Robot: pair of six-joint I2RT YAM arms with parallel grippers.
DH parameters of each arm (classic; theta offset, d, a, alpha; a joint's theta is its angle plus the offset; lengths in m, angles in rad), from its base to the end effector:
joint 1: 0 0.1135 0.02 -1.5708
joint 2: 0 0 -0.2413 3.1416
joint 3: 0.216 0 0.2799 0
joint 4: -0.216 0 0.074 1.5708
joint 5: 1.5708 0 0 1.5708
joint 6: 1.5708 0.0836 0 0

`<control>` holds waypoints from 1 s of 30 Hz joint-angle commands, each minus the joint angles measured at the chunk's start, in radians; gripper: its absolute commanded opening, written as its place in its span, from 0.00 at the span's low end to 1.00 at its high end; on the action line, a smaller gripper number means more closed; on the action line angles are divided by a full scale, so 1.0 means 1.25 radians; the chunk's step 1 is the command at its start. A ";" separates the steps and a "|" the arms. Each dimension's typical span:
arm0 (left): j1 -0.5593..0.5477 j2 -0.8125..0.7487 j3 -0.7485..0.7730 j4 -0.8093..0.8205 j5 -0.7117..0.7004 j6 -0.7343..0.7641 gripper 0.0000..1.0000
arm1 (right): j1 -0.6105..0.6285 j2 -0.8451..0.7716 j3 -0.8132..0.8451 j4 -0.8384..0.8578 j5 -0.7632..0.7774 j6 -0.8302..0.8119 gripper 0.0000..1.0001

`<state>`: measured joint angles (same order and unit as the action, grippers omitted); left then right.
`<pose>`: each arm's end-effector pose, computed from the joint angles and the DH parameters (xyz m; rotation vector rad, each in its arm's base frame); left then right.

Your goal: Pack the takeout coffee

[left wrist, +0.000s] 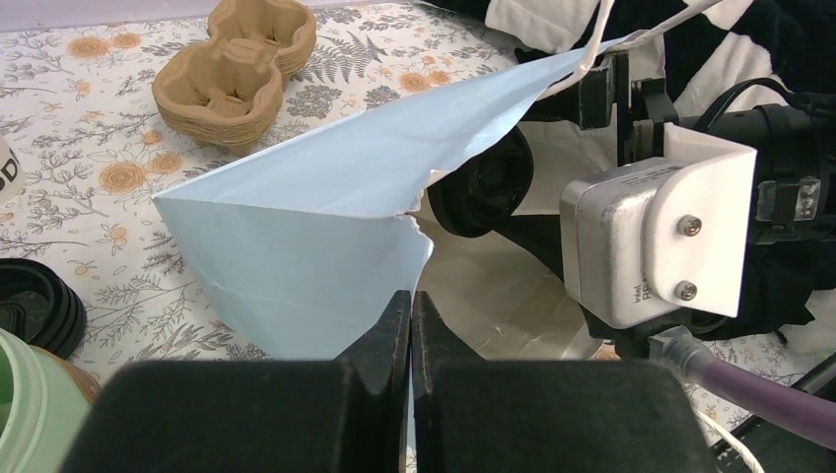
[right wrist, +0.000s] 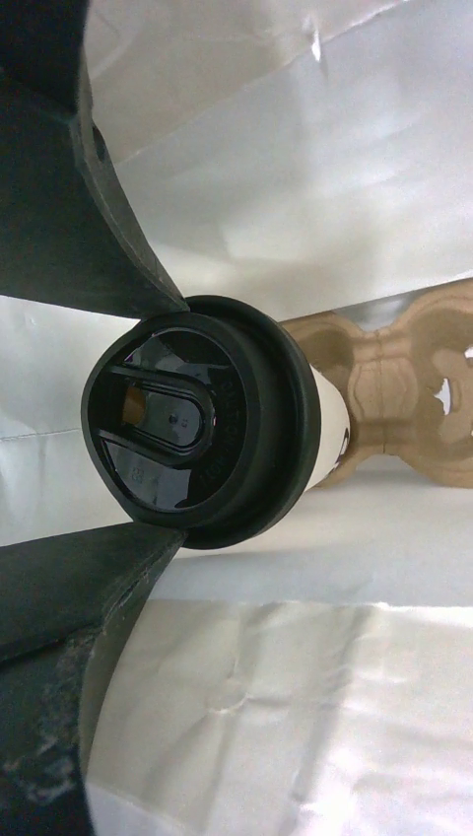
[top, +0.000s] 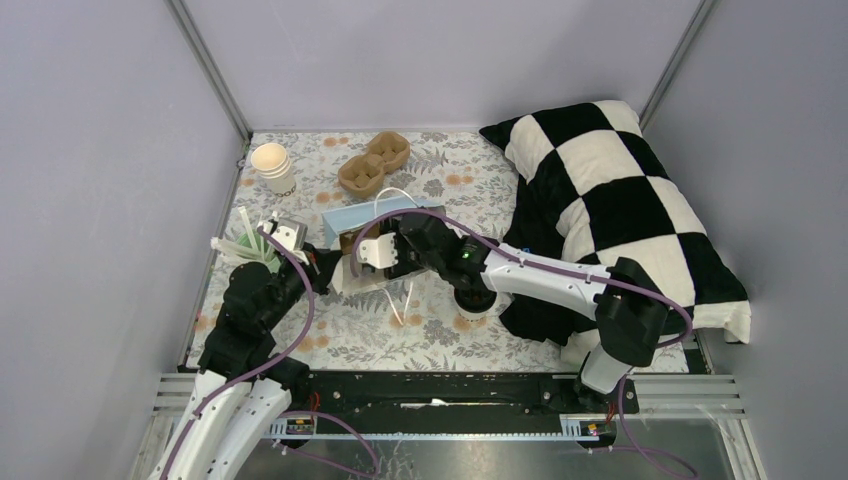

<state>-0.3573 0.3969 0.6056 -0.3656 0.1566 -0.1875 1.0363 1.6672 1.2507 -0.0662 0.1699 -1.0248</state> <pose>0.1895 -0.0847 0.2976 0.2655 1.7355 -0.5350 0.2445 0.3852 0.2253 -1.7015 1.1435 -0.1672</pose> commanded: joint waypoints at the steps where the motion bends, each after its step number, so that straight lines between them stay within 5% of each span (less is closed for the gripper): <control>1: -0.003 0.004 0.021 0.017 0.012 0.009 0.00 | 0.002 0.002 -0.007 0.081 0.010 -0.004 0.34; 30: -0.003 0.008 0.021 0.014 0.015 -0.003 0.00 | -0.033 0.085 -0.021 0.110 -0.002 0.011 0.34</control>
<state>-0.3573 0.4023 0.6056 -0.3740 0.1596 -0.1883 1.0138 1.7428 1.2308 0.0383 0.1658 -1.0267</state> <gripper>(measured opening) 0.005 0.756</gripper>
